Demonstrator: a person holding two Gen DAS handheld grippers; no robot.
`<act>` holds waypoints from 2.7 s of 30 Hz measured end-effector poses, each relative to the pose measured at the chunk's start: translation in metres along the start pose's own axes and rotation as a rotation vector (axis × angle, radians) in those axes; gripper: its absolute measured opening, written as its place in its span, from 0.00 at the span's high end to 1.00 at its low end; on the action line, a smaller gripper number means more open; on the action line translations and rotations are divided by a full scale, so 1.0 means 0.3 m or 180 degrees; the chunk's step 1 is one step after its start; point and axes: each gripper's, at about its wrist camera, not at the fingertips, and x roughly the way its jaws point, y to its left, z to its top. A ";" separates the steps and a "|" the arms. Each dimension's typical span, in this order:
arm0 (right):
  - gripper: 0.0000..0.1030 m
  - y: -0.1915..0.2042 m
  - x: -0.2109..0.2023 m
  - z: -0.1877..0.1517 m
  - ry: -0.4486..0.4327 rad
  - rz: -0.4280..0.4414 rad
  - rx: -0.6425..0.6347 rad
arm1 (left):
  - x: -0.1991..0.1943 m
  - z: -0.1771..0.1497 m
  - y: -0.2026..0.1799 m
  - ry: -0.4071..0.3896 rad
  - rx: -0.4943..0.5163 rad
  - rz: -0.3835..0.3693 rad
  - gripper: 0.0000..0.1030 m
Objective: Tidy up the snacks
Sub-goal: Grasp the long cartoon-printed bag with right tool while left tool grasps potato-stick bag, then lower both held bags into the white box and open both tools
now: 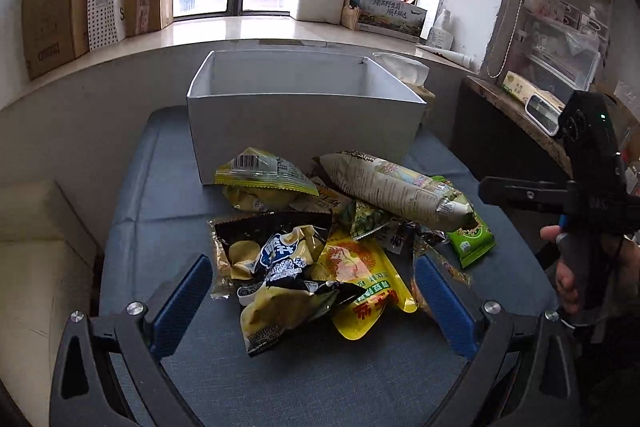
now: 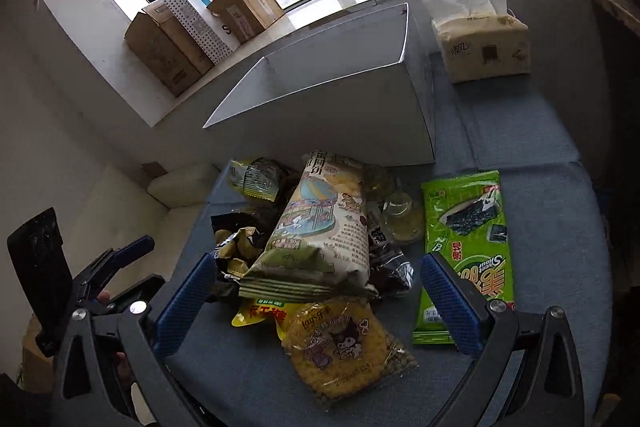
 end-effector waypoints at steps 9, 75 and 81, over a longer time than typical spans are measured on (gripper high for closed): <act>0.00 0.022 0.231 0.145 0.0554 -0.0191 -0.0254 | 0.031 -0.025 0.046 0.0094 -0.0061 0.0058 0.00; 0.61 0.158 -0.149 0.199 -0.0687 0.0020 -0.0281 | -0.070 0.434 0.075 -0.0147 -0.0239 0.0168 0.28; 0.61 0.147 -0.045 0.410 -0.0672 -0.0069 -0.0099 | -0.053 0.618 0.095 -0.0186 -0.0138 0.0217 0.28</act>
